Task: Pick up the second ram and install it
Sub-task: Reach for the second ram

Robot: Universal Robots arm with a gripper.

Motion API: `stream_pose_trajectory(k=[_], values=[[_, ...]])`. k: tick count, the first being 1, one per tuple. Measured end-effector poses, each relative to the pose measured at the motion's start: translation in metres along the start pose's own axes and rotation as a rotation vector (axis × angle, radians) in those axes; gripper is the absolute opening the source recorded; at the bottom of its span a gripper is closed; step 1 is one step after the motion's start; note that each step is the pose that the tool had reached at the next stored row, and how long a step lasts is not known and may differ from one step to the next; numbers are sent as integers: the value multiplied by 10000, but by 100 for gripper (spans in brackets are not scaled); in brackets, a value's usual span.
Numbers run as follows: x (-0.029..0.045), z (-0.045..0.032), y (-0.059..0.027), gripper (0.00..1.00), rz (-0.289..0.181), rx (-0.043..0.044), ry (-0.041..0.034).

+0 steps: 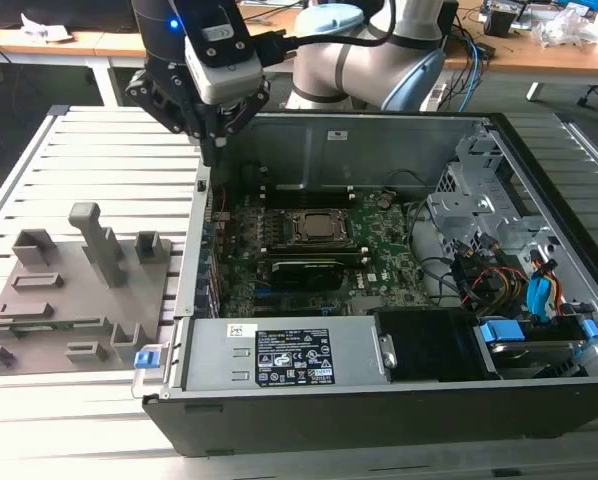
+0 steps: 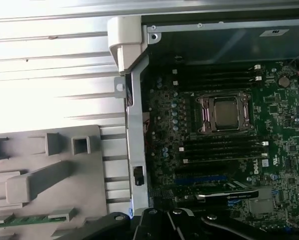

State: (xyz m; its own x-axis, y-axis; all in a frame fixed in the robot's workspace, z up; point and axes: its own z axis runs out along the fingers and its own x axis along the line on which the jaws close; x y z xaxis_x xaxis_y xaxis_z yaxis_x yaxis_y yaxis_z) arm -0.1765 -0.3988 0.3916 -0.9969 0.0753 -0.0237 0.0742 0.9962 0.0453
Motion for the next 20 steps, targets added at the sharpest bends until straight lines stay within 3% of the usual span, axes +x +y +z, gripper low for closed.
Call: stream_pose_trajectory(k=[6,20], values=[[161,0,-12,11,0,0,0],[652,-9,-49,11,-1,-1,-9]])
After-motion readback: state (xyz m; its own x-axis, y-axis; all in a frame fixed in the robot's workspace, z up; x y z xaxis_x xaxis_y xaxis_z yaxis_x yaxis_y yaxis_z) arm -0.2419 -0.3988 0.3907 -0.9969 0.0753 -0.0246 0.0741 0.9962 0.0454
